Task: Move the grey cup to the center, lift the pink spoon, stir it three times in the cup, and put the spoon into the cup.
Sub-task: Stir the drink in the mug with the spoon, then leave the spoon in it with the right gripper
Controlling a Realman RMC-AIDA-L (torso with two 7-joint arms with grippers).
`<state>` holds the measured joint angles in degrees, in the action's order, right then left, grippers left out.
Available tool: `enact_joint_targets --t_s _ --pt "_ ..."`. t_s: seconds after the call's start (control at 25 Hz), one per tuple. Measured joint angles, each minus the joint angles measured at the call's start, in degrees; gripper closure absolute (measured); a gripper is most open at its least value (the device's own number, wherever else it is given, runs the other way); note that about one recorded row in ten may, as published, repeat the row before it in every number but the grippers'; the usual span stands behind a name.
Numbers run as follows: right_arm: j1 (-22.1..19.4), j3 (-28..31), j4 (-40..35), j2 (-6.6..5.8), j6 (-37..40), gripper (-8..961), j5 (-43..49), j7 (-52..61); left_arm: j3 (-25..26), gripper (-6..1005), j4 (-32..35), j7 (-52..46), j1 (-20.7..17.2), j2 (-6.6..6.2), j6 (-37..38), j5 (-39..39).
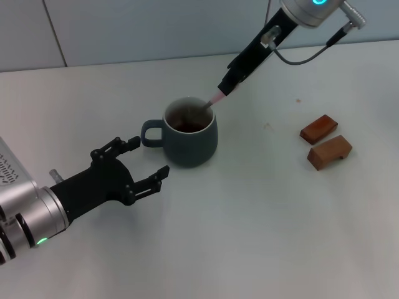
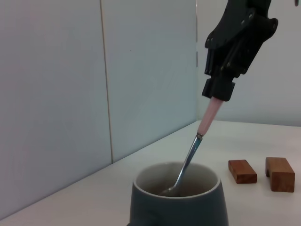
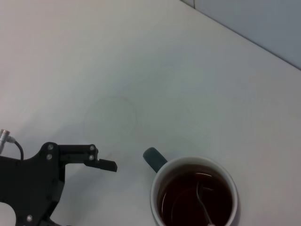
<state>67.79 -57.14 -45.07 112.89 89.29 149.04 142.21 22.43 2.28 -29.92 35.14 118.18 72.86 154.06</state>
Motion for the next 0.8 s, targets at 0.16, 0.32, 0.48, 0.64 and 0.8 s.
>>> enact_joint_targets --t_s 0.16,0.32,0.48,0.64,0.8 --pt "1.60 -0.11 2.39 0.22 -0.40 831 2.02 0.22 -0.13 152 -0.11 0.01 0.10 0.05 0.00 0.02" --pt "2.56 -0.23 4.37 0.48 -0.48 830 2.02 0.10 -0.20 152 -0.24 0.05 0.11 0.04 0.00 0.09" --pt "3.17 -0.22 4.78 1.21 -0.88 830 1.67 -0.23 -0.20 152 -0.22 0.10 0.15 0.03 0.00 0.20" --pt "4.39 -0.20 6.24 1.77 -4.16 829 2.11 -0.58 -0.20 152 -0.43 0.20 0.15 0.03 0.00 0.23" --pt "5.05 -0.25 8.06 1.39 -6.62 829 3.54 -0.69 -0.25 152 -0.52 0.35 0.06 0.03 0.00 0.27"
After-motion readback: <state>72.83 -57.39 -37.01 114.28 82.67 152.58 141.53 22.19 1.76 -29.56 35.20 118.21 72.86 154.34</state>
